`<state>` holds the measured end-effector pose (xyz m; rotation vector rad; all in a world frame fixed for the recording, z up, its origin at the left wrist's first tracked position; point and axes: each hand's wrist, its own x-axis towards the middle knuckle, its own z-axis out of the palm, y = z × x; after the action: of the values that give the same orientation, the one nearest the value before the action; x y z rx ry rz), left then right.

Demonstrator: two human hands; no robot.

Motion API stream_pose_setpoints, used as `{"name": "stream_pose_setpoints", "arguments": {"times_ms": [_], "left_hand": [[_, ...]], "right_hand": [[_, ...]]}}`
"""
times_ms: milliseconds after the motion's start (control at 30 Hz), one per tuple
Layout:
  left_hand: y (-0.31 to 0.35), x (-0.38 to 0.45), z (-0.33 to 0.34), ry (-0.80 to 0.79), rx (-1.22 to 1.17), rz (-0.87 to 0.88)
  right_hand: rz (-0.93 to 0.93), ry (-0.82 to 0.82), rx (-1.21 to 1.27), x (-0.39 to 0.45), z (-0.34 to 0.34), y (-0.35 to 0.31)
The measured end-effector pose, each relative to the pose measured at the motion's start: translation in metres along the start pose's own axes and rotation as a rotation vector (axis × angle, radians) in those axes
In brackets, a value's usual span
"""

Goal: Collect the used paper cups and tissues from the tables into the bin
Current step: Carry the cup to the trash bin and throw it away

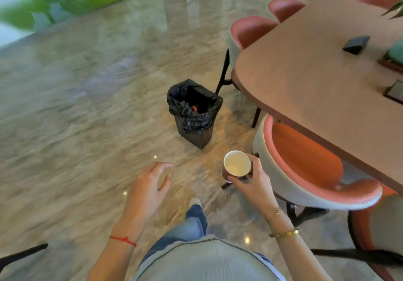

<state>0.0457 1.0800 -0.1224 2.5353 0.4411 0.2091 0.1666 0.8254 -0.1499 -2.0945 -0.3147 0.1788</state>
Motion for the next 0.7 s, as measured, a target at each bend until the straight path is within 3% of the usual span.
{"name": "stream_pose_setpoints", "arguments": {"times_ms": [267,700], "left_hand": [[-0.02,0.198,-0.025,0.025,0.008,0.051],[-0.051,0.404,-0.016,0.012,0.018,-0.056]], "right_hand": [[-0.012,-0.007,-0.013,0.194,0.037,-0.03],[0.09,-0.204,-0.057,0.438,0.099,-0.02]]}}
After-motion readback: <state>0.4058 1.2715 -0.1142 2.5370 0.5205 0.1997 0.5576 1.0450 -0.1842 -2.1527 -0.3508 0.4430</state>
